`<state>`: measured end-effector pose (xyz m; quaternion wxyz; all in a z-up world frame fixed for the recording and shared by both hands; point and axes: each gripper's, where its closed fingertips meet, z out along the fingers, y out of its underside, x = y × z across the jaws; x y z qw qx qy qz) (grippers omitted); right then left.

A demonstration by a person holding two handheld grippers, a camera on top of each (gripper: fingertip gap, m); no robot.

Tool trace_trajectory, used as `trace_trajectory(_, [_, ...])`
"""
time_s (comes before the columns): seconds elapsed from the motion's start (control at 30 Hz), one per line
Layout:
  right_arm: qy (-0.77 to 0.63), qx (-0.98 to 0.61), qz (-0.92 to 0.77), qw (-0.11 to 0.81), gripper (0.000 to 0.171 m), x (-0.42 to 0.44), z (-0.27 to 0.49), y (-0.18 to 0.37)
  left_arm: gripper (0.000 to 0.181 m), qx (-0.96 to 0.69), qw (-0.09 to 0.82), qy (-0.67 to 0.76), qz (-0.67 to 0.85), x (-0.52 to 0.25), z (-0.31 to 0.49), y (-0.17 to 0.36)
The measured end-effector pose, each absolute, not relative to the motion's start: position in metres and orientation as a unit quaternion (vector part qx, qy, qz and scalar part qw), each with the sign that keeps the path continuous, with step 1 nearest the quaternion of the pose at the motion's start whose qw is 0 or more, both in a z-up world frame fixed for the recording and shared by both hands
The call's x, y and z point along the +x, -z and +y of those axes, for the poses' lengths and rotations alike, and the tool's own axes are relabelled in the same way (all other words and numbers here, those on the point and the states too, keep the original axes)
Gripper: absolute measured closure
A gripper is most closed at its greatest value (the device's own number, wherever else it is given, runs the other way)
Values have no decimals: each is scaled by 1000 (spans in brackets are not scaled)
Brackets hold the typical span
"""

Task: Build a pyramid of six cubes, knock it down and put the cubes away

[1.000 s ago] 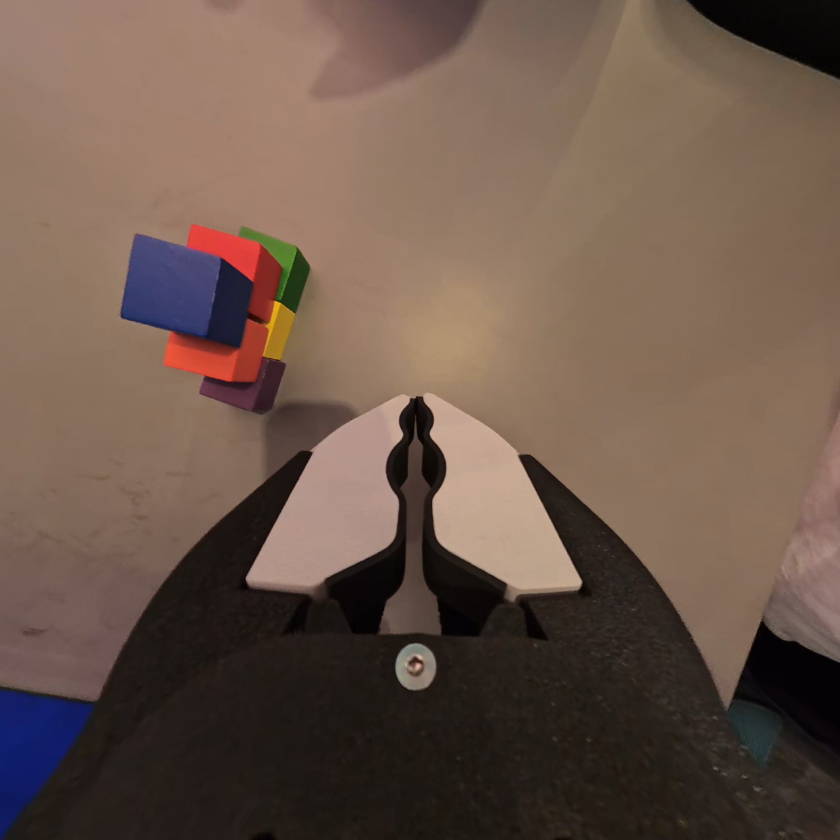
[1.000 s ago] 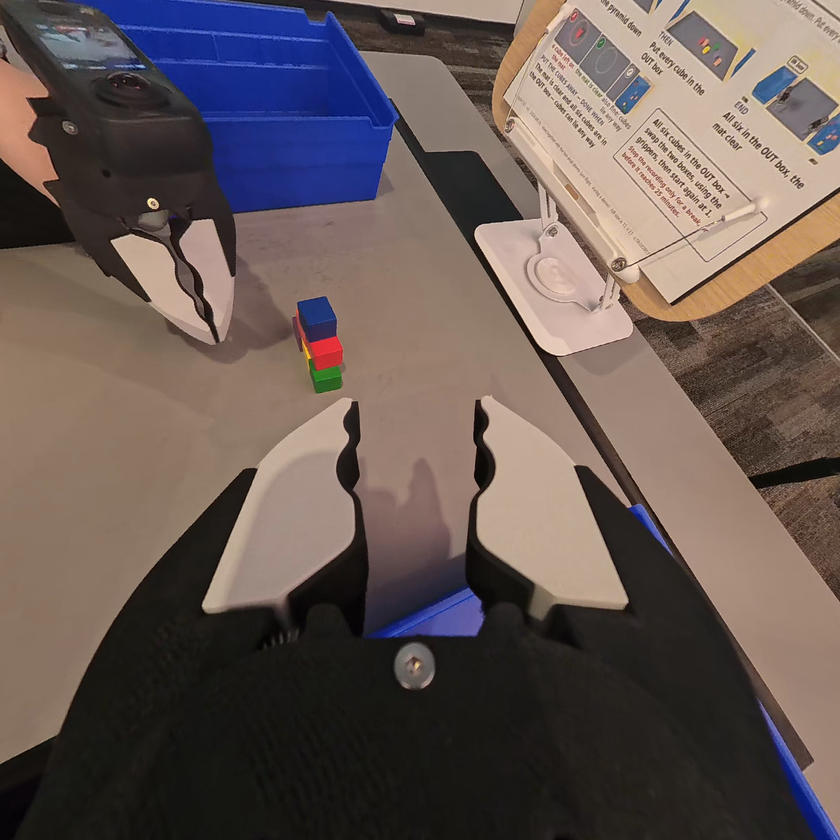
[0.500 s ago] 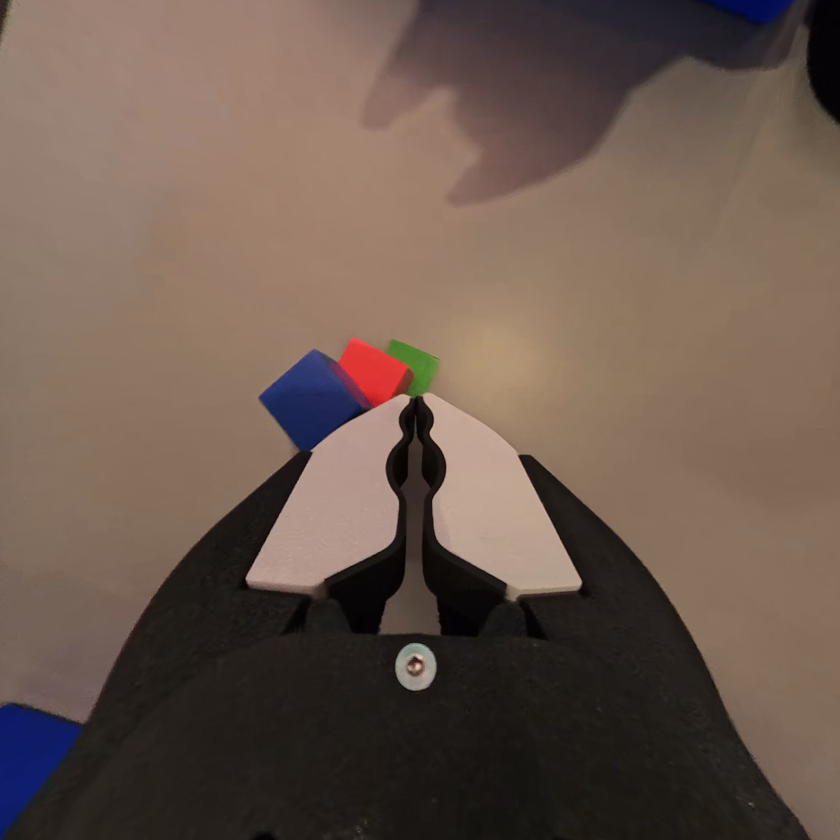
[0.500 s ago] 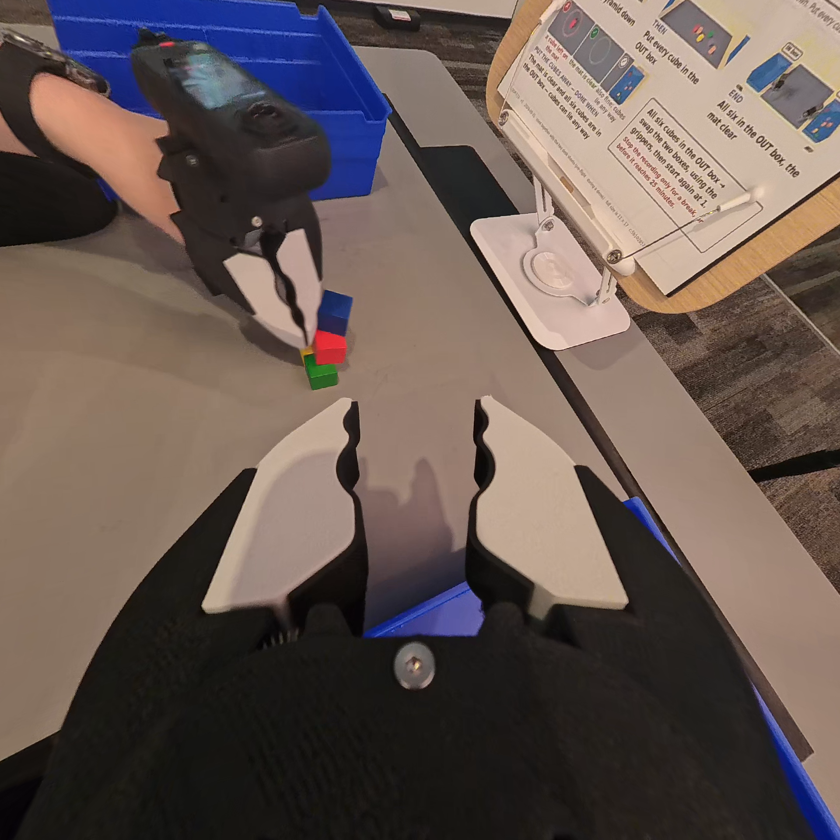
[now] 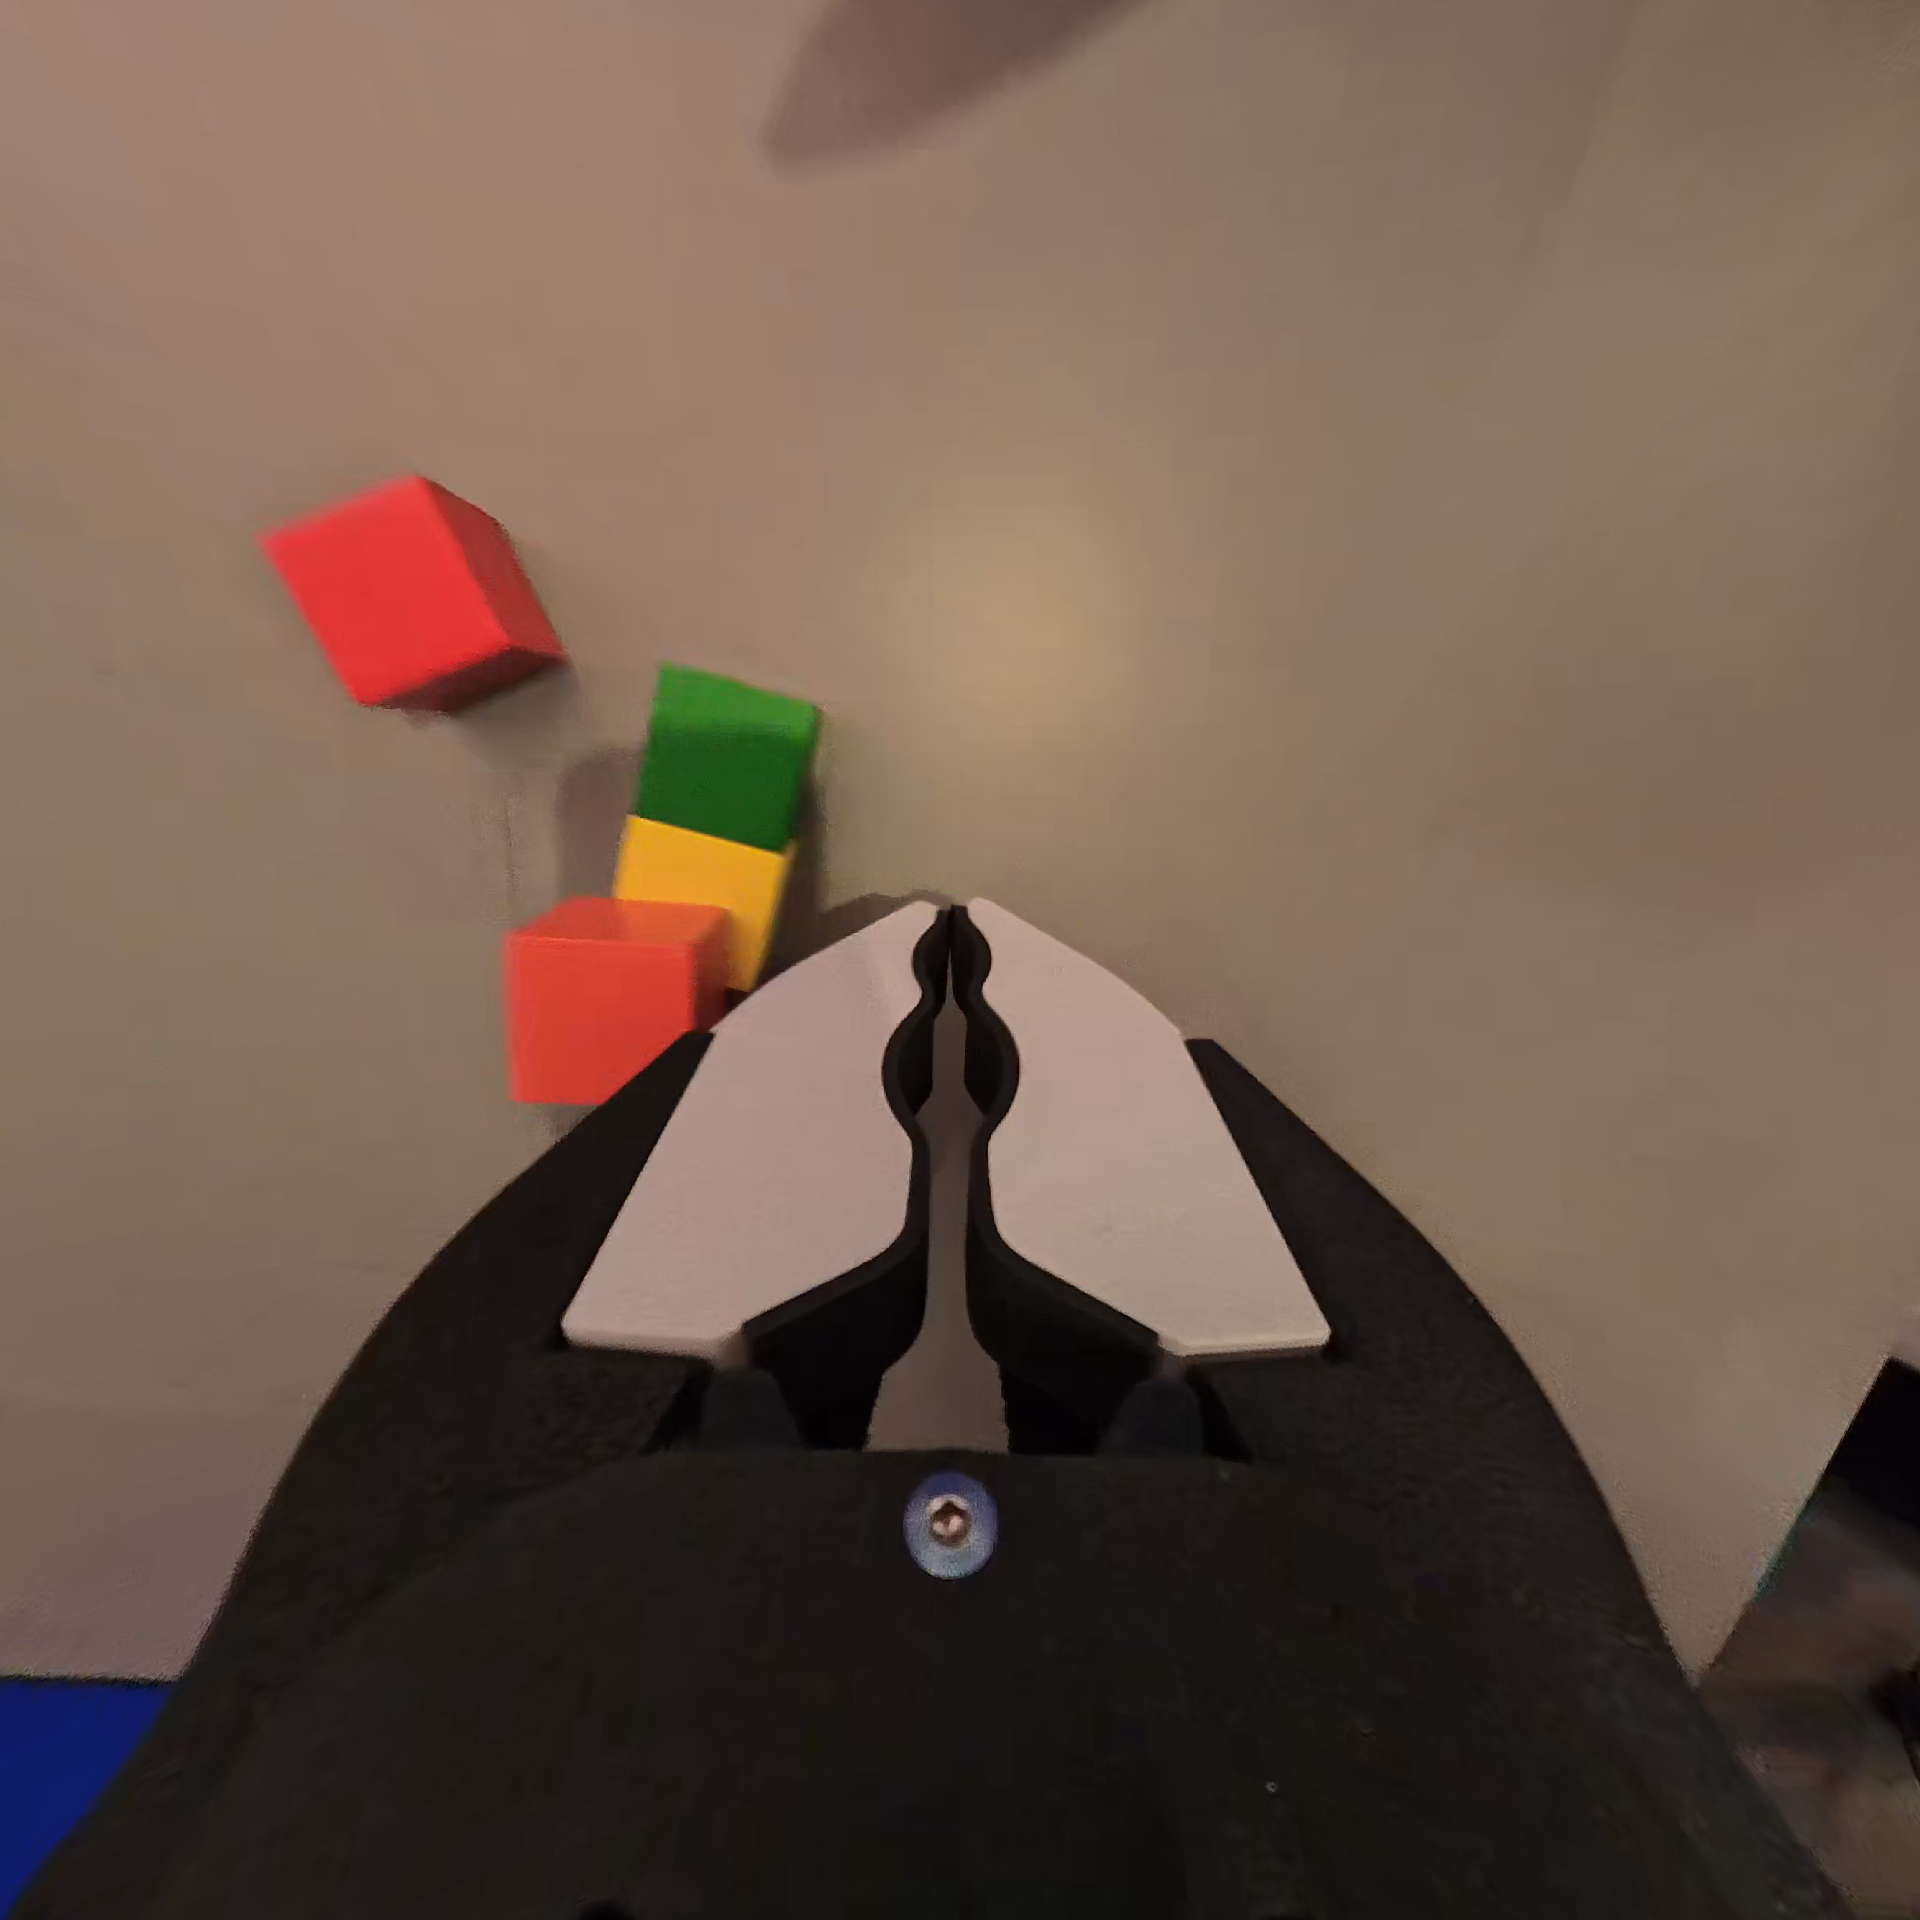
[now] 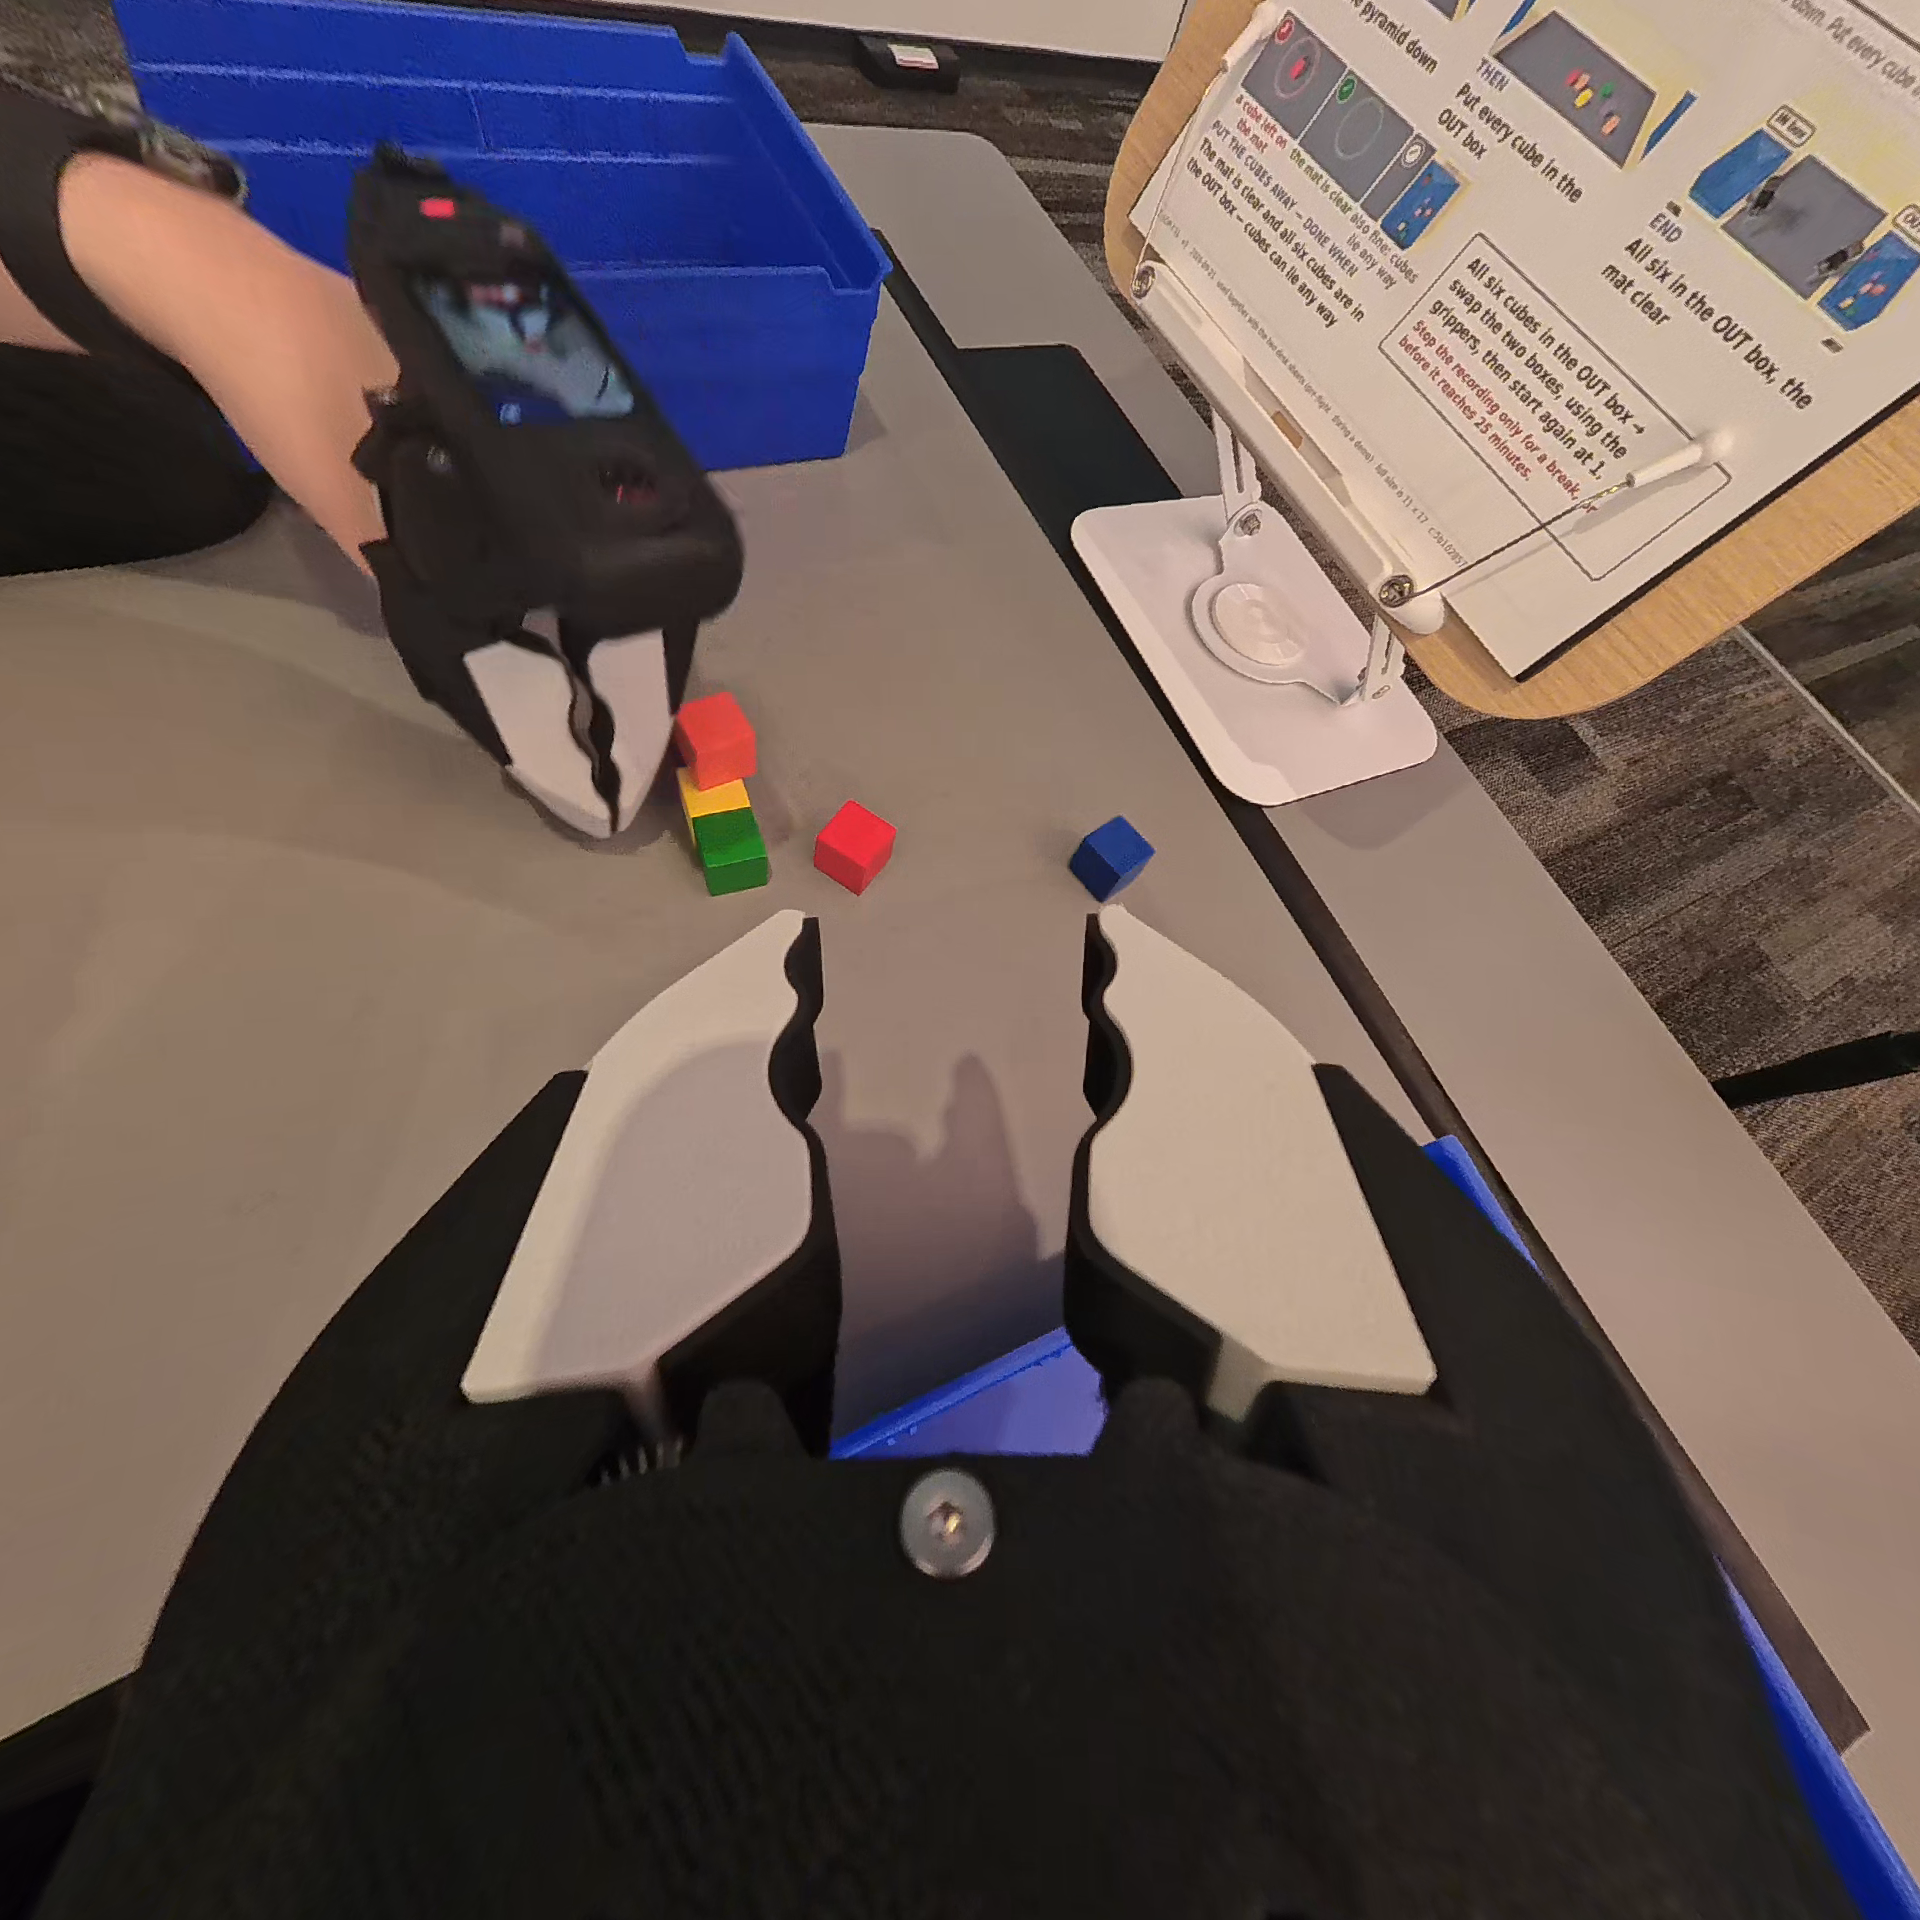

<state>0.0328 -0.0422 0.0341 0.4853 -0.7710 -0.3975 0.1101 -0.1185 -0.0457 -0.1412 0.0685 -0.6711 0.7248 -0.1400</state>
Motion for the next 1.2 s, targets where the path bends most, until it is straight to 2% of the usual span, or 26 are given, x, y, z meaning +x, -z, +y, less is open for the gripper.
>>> trace_trajectory(0.1, [-110, -769, -399, 488, 122, 32, -43, -36, 181, -668, 82, 104, 732, -126, -45, 160])
trace_trajectory(0.53, [-105, -773, -403, 478, 122, 29, -41, -31, 181, -717, 206, 114, 656, -97, 46, 135])
trace_trajectory(0.67, [-105, -774, -404, 476, 122, 29, -41, -29, 181, -727, 210, 103, 646, -99, 67, 131])
trace_trajectory(1.07, [-103, -779, -401, 471, 122, 31, -38, -26, 181, -708, 218, 152, 655, -88, 36, 112])
trace_trajectory(1.2, [-99, -780, -407, 464, 122, 28, -38, -23, 181, -683, 219, 114, 687, -79, 29, 124])
